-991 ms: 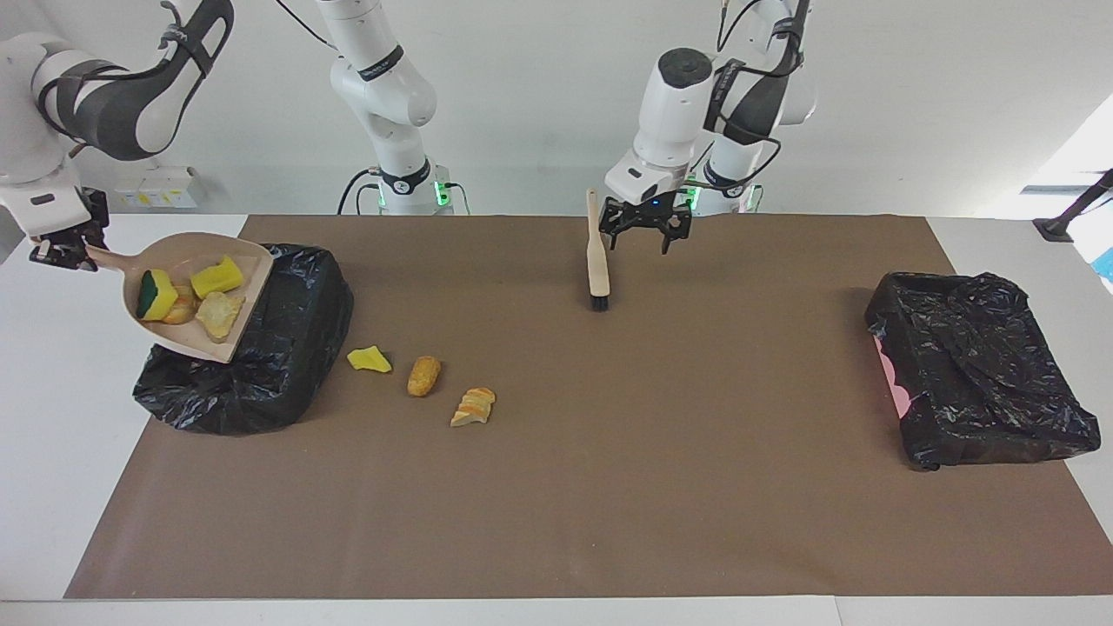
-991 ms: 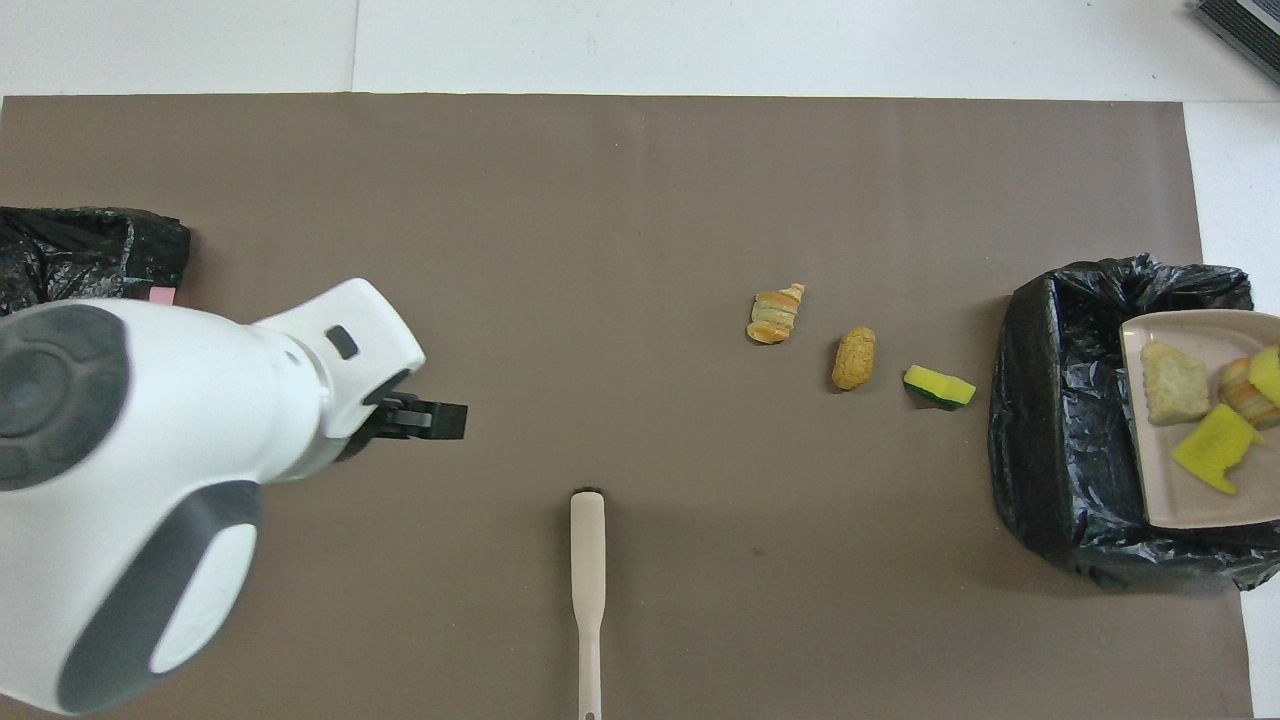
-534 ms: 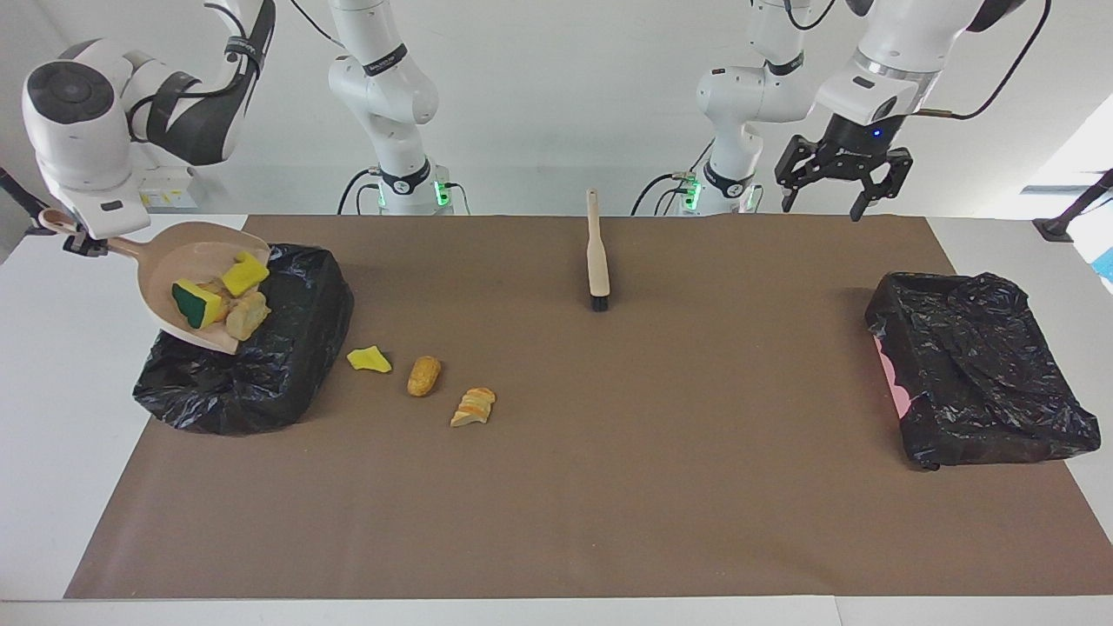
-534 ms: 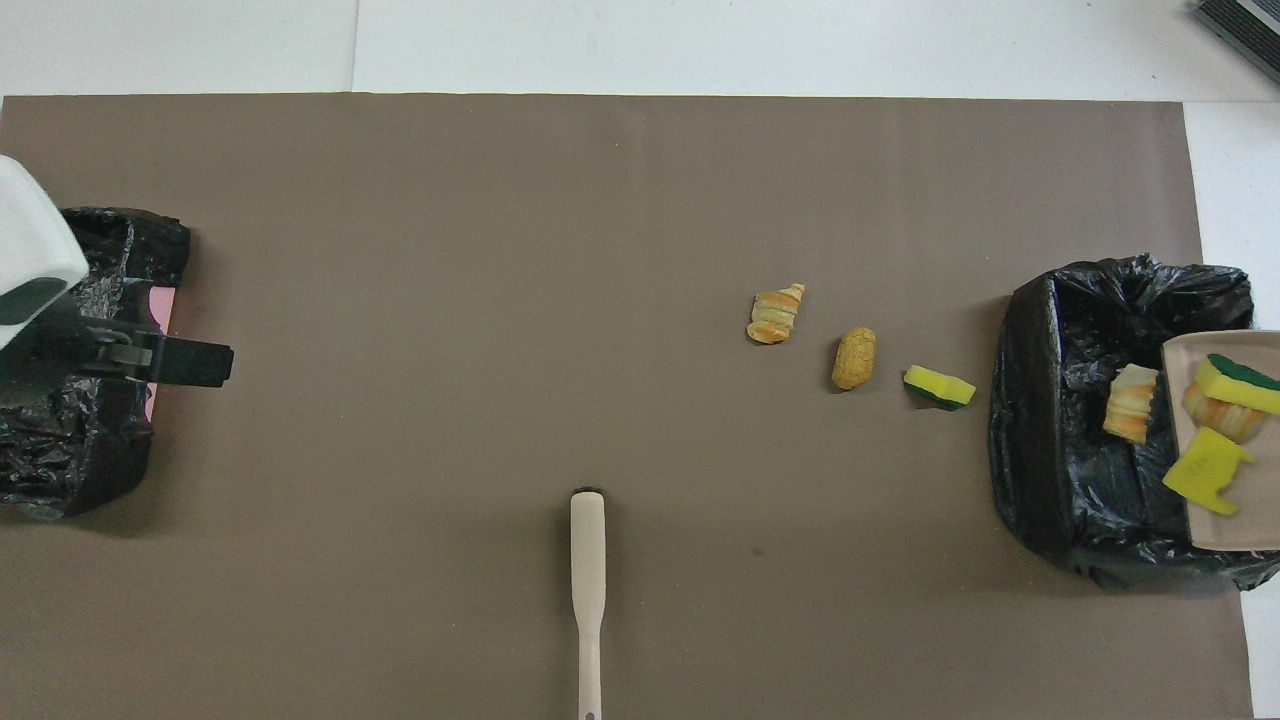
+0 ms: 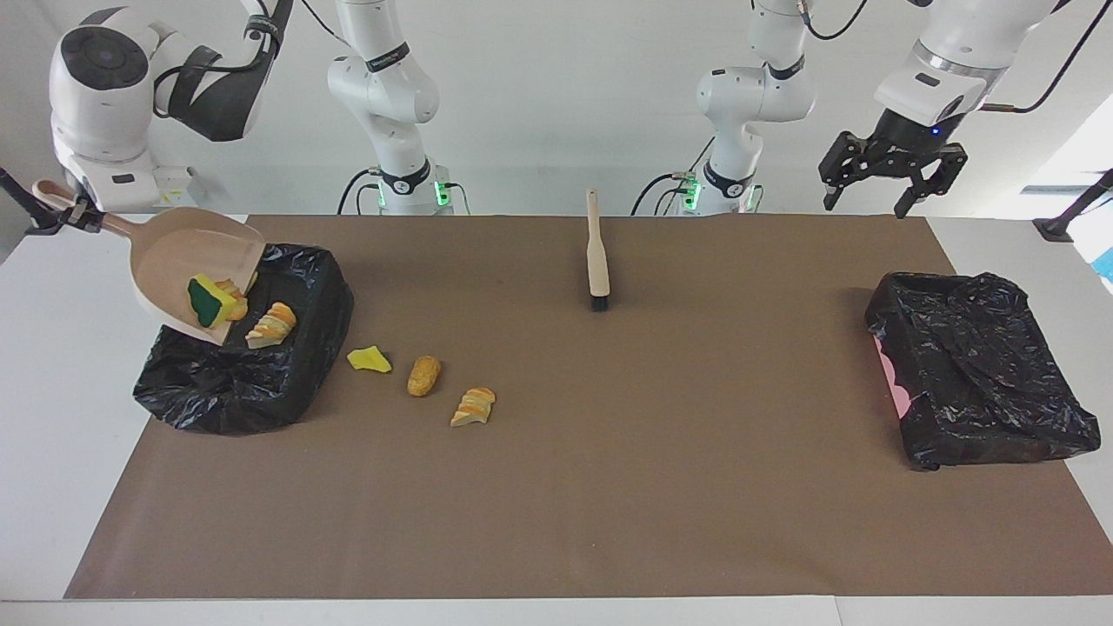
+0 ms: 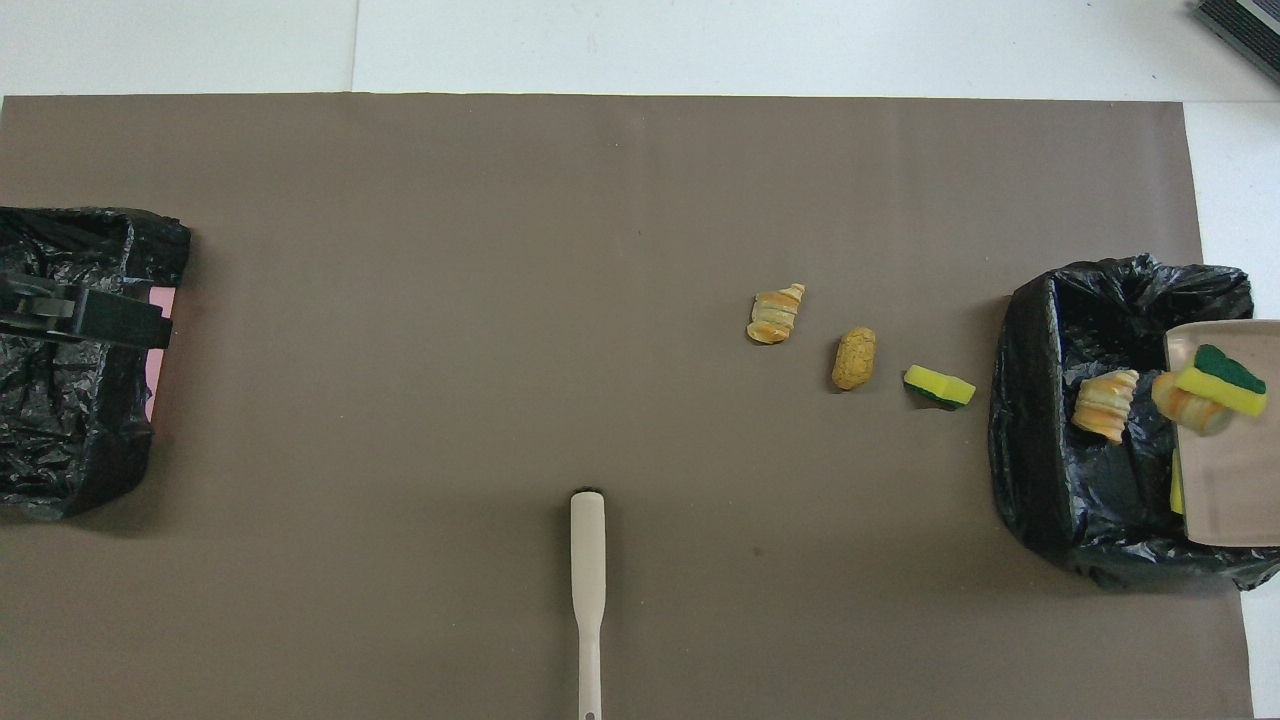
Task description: Sweep and dump trash in bin
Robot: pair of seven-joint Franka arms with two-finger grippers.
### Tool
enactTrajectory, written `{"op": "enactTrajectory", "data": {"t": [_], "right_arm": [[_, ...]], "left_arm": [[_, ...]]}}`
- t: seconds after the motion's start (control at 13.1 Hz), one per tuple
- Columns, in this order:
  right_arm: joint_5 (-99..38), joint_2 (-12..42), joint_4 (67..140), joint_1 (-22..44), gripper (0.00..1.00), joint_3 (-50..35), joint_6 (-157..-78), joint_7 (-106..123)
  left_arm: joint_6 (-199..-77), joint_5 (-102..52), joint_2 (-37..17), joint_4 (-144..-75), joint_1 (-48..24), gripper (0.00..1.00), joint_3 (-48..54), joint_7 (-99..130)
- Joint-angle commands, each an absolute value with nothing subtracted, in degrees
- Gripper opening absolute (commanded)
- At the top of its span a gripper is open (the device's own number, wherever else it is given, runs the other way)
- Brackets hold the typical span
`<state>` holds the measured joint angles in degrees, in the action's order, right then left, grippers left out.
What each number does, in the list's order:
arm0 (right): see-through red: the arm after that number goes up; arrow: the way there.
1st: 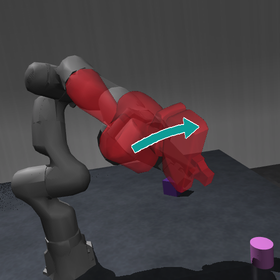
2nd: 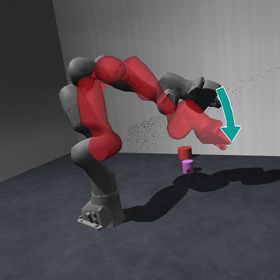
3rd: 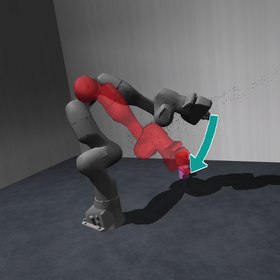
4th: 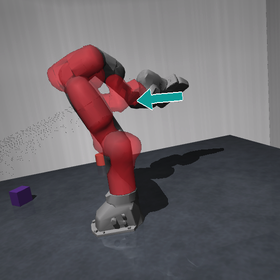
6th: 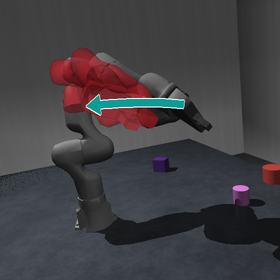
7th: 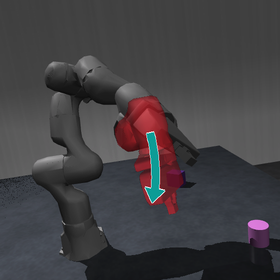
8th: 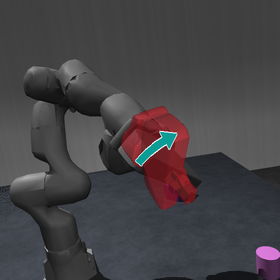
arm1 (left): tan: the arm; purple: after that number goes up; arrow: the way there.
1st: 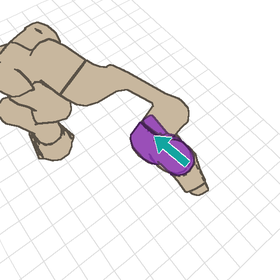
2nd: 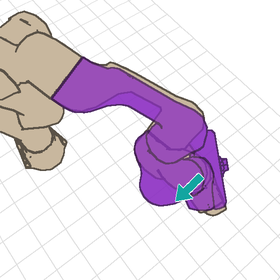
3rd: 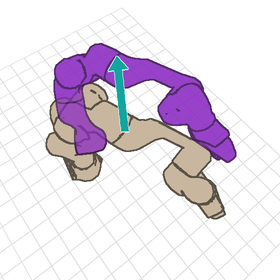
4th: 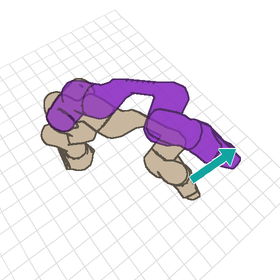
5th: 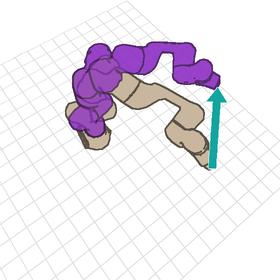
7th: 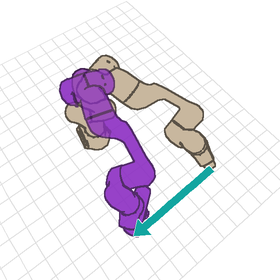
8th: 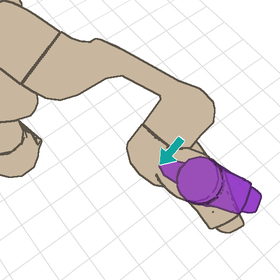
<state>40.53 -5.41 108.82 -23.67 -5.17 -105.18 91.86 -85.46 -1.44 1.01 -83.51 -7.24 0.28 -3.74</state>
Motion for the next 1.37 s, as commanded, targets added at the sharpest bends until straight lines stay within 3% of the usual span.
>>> {"op": "enactTrajectory", "data": {"t": [0.0, 0.23, 0.84, 1.3], "right_arm": [[43.07, -7.12, 108.47, -27.75, 0.00, -5.10, -105.47, 91.49], [42.89, -9.05, 109.68, -27.34, 0.00, -5.53, -104.68, 91.41], [29.39, -8.53, 109.95, -15.74, 0.00, -5.71, -102.31, 84.74], [16.72, -2.30, 110.13, -3.36, 0.00, -5.71, -101.42, 65.70]], "left_arm": [[-83.41, -0.53, 0.00, -81.03, -6.68, 1.00, 0.62, -5.44], [-83.93, -0.53, 1.05, -81.38, -6.42, 1.00, 0.70, -5.71], [-83.67, -0.62, 2.72, -82.88, -5.71, 1.00, 1.23, -5.36], [-83.41, -0.88, 2.72, -82.88, -4.40, 1.00, 1.93, -5.19]]}}
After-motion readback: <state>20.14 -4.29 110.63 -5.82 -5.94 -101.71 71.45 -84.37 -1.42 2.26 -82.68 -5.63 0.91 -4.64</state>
